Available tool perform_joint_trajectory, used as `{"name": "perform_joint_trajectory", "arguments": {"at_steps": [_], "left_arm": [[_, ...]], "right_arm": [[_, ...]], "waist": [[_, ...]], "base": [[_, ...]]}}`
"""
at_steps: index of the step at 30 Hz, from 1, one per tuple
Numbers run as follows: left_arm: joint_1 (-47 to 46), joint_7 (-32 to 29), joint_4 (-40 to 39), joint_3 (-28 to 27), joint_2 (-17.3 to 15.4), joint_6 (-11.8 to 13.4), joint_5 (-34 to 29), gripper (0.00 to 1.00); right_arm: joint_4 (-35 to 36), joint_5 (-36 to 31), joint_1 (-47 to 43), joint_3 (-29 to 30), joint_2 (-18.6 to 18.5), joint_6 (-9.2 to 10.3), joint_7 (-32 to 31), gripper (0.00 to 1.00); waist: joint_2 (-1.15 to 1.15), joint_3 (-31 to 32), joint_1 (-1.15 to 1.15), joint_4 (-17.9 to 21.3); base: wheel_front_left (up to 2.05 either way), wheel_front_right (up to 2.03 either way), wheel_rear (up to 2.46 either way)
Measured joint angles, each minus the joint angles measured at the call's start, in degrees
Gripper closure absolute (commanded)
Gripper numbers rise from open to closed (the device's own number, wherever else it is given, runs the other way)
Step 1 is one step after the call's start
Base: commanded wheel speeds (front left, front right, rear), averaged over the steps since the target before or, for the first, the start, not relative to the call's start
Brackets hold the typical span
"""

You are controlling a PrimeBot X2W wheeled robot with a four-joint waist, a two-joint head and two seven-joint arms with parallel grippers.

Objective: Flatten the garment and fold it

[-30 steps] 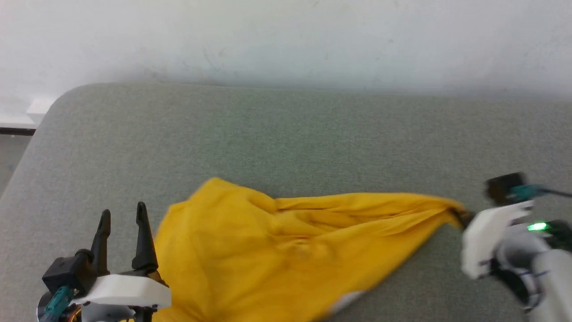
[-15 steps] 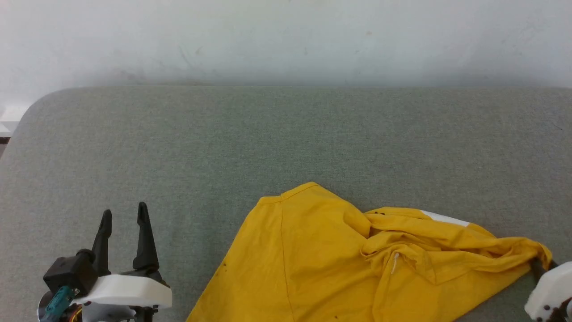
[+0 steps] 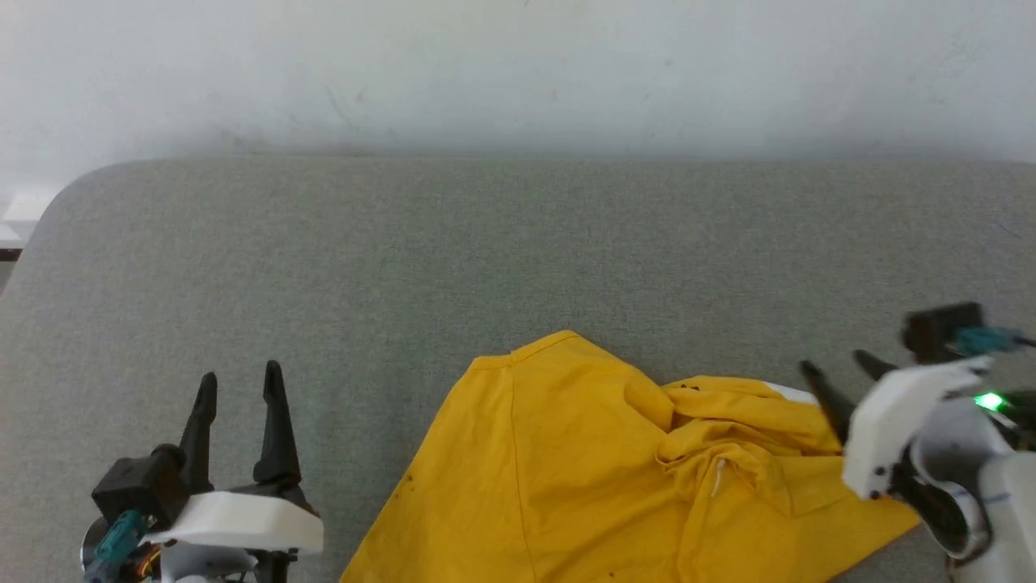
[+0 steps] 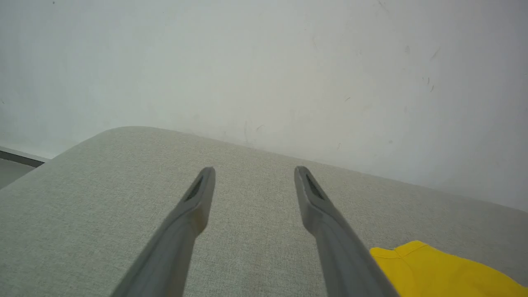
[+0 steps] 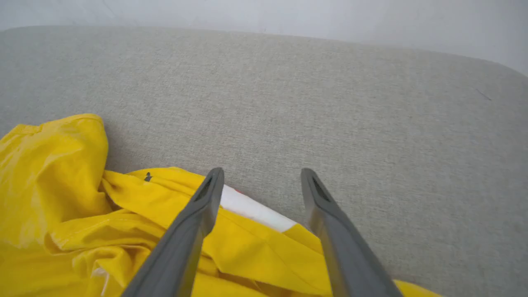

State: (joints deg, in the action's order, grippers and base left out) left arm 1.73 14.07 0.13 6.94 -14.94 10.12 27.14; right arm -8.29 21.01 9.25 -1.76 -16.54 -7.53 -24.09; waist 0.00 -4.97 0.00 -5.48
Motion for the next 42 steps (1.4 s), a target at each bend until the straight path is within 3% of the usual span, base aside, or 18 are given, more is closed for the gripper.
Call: {"name": "perform_joint_trajectory", "arguments": {"at_steps": [6, 11, 13, 14, 16, 19, 27, 32, 33, 34, 35, 36, 39, 42], "left_arm": [[-3.2, 0.0, -0.2, 1.7, 0.8, -1.0, -0.1, 0.00], [-5.3, 0.2, 1.2, 2.8, 2.2, -2.1, -0.1, 0.00], [-5.6, 0.2, 1.8, 2.9, 2.5, -2.5, -0.1, 0.00], [-5.6, 0.2, 2.1, 2.9, 2.7, -2.6, -0.1, 0.00], [-5.5, 0.5, 2.7, 2.6, 2.8, -2.6, -0.1, 0.00], [-5.5, 0.6, 3.4, 2.1, 2.9, -3.0, -0.1, 0.00], [-5.5, 0.6, 3.7, 1.3, 2.8, -3.6, -0.6, 0.00], [-5.5, 0.7, 3.9, 0.8, 2.7, -4.0, -1.1, 0.00], [-5.5, 0.7, 4.0, 0.6, 2.7, -4.0, -1.1, 0.00], [-5.4, 0.7, 4.0, 0.4, 2.6, -4.0, -1.1, 0.00], [-5.3, 0.7, 4.1, 0.1, 2.6, -4.0, -1.1, 0.00], [-5.3, 0.7, 4.1, 0.0, 2.5, -4.0, -1.1, 0.00], [-5.1, 0.7, 4.2, -0.3, 2.4, -4.0, -1.1, 0.00], [-5.0, 0.7, 4.3, -0.3, 2.2, -4.0, -1.1, 0.00]], "right_arm": [[-5.9, 4.2, 10.0, -15.5, -4.2, -0.01, -9.3, 0.00], [-14.3, 9.1, 14.8, -24.2, -6.5, 0.00, -16.0, 0.00], [-15.5, 11.3, 16.6, -25.7, -7.6, 0.00, -18.4, 0.78], [-15.9, 12.6, 17.1, -26.0, -7.9, 0.01, -18.9, 1.00], [-15.4, 13.4, 17.8, -26.5, -8.9, 0.01, -16.7, 1.00], [-15.6, 14.0, 17.8, -22.9, -8.6, -0.03, -9.4, 1.00], [-23.1, 13.7, 12.9, 1.9, -9.5, -0.02, 1.8, 1.00], [-27.0, 12.9, 4.8, 13.9, -5.9, -0.01, 6.7, 1.00], [-26.9, 12.5, 3.7, 15.2, -4.8, -0.02, 7.8, 0.73], [-26.4, 12.4, 2.9, 16.4, -3.5, -0.02, 9.0, 0.32], [-25.4, 12.6, 2.3, 17.4, -2.1, 0.00, 10.4, 0.32], [-24.1, 13.2, 1.9, 18.3, -0.6, 0.00, 11.8, 0.00], [-19.6, 14.2, 0.5, 20.2, 2.5, 0.00, 16.0, 0.00], [-15.4, 13.9, -0.4, 21.3, 2.7, 0.00, 18.4, 0.00]], "waist": [[0.00, -2.1, 0.00, -1.8], [0.00, -3.8, 0.01, -4.0], [0.00, -4.1, 0.00, -4.9], [0.00, -4.3, 0.00, -5.3], [0.00, -4.6, 0.01, -5.6], [0.00, -4.5, 0.01, -5.3], [0.01, -3.6, 0.01, -3.1], [0.01, -3.7, 0.00, -2.3], [0.01, -3.8, 0.00, -2.1], [0.01, -3.7, 0.00, -1.8], [0.01, -3.7, 0.00, -1.5], [0.01, -3.7, 0.00, -1.2], [0.01, -3.5, 0.00, -0.2], [0.01, -3.1, 0.00, 0.5]], "base": [[0.00, 0.00, 0.00], [0.00, 0.00, 0.00], [0.00, 0.00, 0.00], [0.00, 0.00, 0.00], [0.00, 0.00, 0.00], [0.00, 0.00, 0.00], [0.00, 0.00, 0.00], [0.00, 0.00, 0.00], [0.00, 0.00, 0.00], [0.00, 0.00, 0.00], [0.00, 0.00, 0.00], [0.00, 0.00, 0.00], [0.00, 0.00, 0.00], [0.00, 0.00, 0.00]]}}
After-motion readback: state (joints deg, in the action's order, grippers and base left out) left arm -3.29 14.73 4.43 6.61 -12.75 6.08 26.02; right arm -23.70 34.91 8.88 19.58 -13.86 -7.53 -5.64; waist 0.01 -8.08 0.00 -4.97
